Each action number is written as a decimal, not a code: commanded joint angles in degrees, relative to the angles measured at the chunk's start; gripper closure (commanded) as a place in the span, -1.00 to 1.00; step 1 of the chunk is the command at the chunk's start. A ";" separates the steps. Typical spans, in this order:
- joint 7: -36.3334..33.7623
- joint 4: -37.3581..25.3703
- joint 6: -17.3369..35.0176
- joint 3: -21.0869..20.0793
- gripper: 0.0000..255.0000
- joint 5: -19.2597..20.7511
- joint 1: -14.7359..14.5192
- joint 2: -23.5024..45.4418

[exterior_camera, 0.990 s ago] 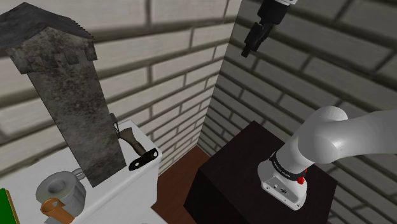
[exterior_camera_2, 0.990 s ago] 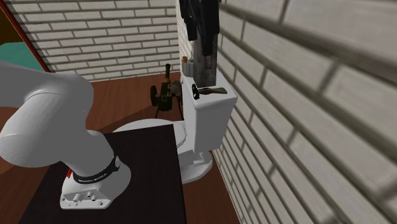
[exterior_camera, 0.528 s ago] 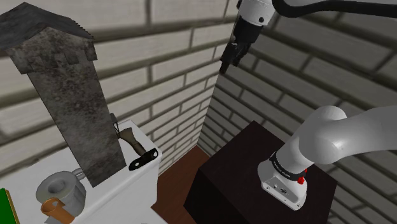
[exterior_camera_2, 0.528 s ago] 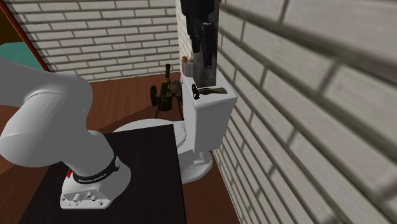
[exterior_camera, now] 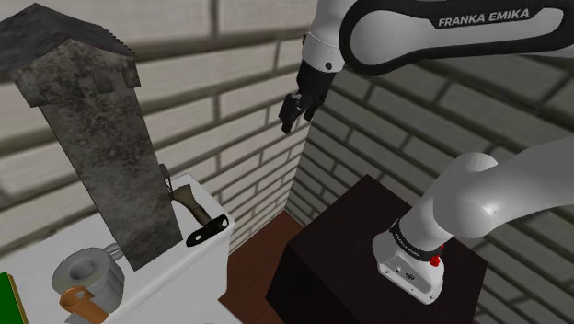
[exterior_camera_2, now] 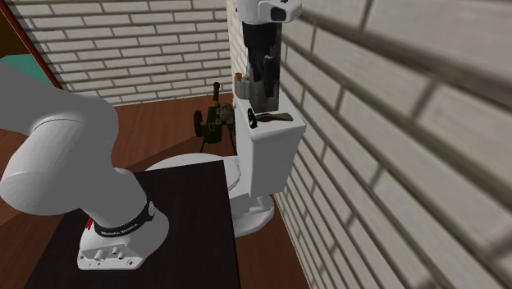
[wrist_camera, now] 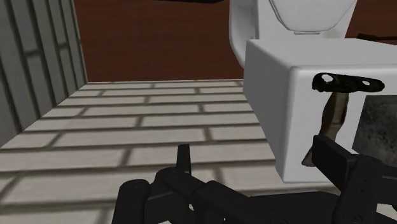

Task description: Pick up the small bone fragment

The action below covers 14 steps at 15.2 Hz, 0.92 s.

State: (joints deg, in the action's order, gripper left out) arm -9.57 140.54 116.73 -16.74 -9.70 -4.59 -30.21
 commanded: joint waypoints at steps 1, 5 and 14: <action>-2.47 -0.79 3.09 -2.20 -1.00 -0.01 -0.03 3.78; -7.86 -2.51 8.69 -6.56 -1.00 1.07 0.04 11.21; -24.13 -10.92 18.39 -14.09 -1.00 12.09 0.04 31.54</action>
State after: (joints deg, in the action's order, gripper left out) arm -31.30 131.42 134.55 -30.18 0.37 -4.39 -1.47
